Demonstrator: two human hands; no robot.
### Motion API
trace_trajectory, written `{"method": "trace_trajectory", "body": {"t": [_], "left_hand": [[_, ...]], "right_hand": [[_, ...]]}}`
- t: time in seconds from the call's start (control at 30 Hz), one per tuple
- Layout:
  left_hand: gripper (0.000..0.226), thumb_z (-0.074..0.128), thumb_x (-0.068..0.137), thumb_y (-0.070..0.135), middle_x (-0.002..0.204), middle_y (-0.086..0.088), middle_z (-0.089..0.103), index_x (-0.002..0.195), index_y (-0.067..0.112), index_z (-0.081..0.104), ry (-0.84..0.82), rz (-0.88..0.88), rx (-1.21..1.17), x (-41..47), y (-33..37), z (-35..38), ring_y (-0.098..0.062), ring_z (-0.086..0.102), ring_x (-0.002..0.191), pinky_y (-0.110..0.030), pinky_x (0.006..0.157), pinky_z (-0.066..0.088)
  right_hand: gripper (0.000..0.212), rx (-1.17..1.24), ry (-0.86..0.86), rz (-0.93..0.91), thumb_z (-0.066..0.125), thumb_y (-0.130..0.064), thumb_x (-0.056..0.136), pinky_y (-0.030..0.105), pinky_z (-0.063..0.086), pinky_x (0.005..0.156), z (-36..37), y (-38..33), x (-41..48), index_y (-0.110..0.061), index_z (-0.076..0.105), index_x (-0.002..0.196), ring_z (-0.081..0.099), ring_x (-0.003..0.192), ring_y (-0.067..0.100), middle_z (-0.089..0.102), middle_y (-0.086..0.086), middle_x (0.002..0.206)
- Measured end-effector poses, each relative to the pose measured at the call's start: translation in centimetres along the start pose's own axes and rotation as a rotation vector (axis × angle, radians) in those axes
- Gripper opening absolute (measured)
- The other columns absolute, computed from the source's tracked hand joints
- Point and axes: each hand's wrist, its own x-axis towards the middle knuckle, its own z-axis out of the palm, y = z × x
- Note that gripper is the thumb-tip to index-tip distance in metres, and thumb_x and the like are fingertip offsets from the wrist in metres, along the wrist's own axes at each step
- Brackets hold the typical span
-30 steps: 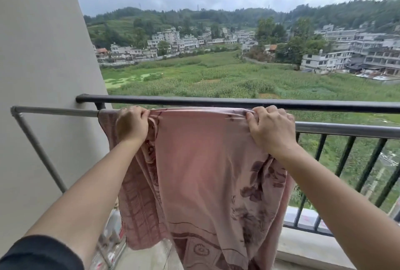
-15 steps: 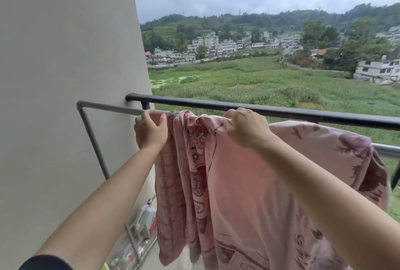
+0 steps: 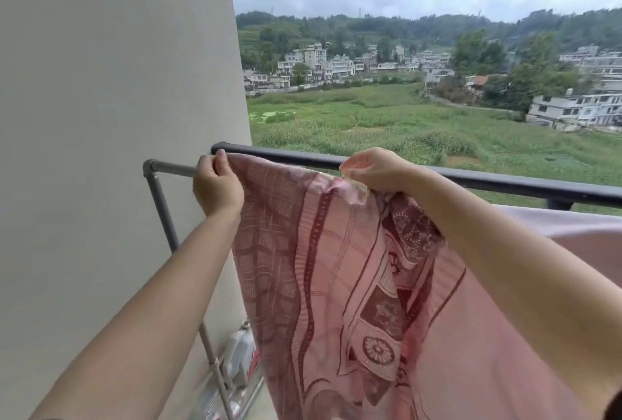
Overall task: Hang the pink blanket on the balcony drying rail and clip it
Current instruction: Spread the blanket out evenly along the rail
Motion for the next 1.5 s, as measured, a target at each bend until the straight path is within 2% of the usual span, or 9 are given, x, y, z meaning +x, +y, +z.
{"method": "trace_trajectory", "body": {"t": [0.17, 0.33, 0.5, 0.63, 0.7, 0.8, 1.0, 1.3, 1.5], "left_hand": [[0.034, 0.046, 0.102, 0.034, 0.073, 0.012, 0.040, 0.076, 0.012, 0.050, 0.024, 0.034, -0.102, 3.9, -1.6, -2.7, 0.020, 0.048, 0.061, 0.000, 0.056, 0.033], [0.036, 0.048, 0.100, 0.036, 0.082, -0.006, 0.047, 0.067, 0.022, 0.044, -0.095, 0.007, -0.174, 6.0, -2.5, -4.9, -0.012, 0.044, 0.068, -0.028, 0.065, 0.039], [0.029, 0.053, 0.096, 0.037, 0.073, 0.004, 0.057, 0.076, 0.017, 0.059, -0.251, -0.024, 0.122, 7.0, -3.9, -7.9, -0.011, 0.050, 0.062, -0.026, 0.059, 0.042], [0.040, 0.064, 0.086, 0.056, 0.077, 0.003, 0.070, 0.087, 0.017, 0.072, -0.603, -0.333, 0.221, 7.4, -4.7, -9.7, -0.011, 0.063, 0.064, -0.023, 0.057, 0.047], [0.041, 0.067, 0.084, 0.056, 0.078, 0.004, 0.072, 0.089, 0.016, 0.075, -0.673, -0.330, 0.209, 7.3, -4.7, -9.2, -0.012, 0.066, 0.069, -0.025, 0.061, 0.051], [0.022, 0.067, 0.090, 0.039, 0.078, 0.006, 0.070, 0.084, 0.019, 0.074, -0.576, -0.254, 0.182, 7.0, -4.6, -7.3, -0.012, 0.062, 0.073, -0.029, 0.068, 0.050], [0.021, 0.065, 0.090, 0.041, 0.069, 0.011, 0.067, 0.080, 0.022, 0.068, -0.487, -0.261, 0.064, 7.5, -4.4, -4.3, -0.006, 0.061, 0.064, -0.022, 0.060, 0.050], [0.021, 0.062, 0.095, 0.030, 0.069, 0.004, 0.063, 0.080, 0.015, 0.065, -0.417, -0.181, 0.001, 13.0, -7.3, -3.9, -0.007, 0.057, 0.056, -0.021, 0.052, 0.046], [0.023, 0.063, 0.094, 0.031, 0.073, 0.007, 0.066, 0.076, 0.018, 0.068, -0.415, -0.188, -0.015, 18.7, -11.7, -5.8, -0.010, 0.056, 0.065, -0.023, 0.058, 0.043]], "right_hand": [[0.031, 0.088, -0.138, -0.099, 0.054, -0.023, 0.102, 0.020, 0.035, 0.096, 2.3, -4.9, 4.7, -0.023, 0.063, 0.132, 0.054, 0.113, 0.007, 0.060, -0.004, 0.138], [0.038, 0.050, -0.251, -0.165, 0.047, -0.014, 0.103, 0.024, 0.037, 0.106, 5.6, -9.5, 8.8, -0.023, 0.057, 0.139, 0.052, 0.130, 0.017, 0.054, -0.002, 0.146], [0.032, -0.140, -0.405, -0.199, 0.040, -0.020, 0.102, 0.040, 0.045, 0.107, 7.3, -12.1, 11.3, -0.010, 0.068, 0.115, 0.062, 0.109, 0.021, 0.066, 0.006, 0.120], [0.033, -0.390, -0.289, -0.290, 0.049, -0.032, 0.102, 0.041, 0.053, 0.097, 6.9, -12.2, 13.4, -0.014, 0.066, 0.123, 0.066, 0.099, 0.024, 0.069, 0.005, 0.110], [0.030, -0.447, -0.146, -0.325, 0.052, -0.028, 0.101, 0.038, 0.055, 0.087, 7.0, -12.1, 14.2, -0.017, 0.062, 0.126, 0.062, 0.088, 0.023, 0.063, 0.001, 0.090], [0.018, -0.485, 0.177, -0.357, 0.050, -0.016, 0.097, 0.035, 0.048, 0.064, 7.8, -12.0, 15.7, -0.016, 0.067, 0.106, 0.055, 0.072, 0.023, 0.046, -0.003, 0.069], [0.023, -0.076, 0.444, -0.340, 0.044, -0.011, 0.100, 0.038, 0.045, 0.063, 9.7, -12.5, 17.4, -0.004, 0.066, 0.101, 0.053, 0.072, 0.027, 0.047, 0.008, 0.093], [0.023, -0.191, 0.290, -0.242, 0.053, -0.011, 0.090, 0.032, 0.049, 0.061, 10.8, -14.7, 20.2, -0.013, 0.075, 0.096, 0.061, 0.072, 0.024, 0.067, 0.005, 0.089], [0.018, -0.218, 0.315, -0.234, 0.051, -0.007, 0.092, 0.024, 0.032, 0.045, 14.6, -19.1, 23.3, -0.009, 0.068, 0.085, 0.049, 0.057, 0.012, 0.064, 0.006, 0.085]]}}
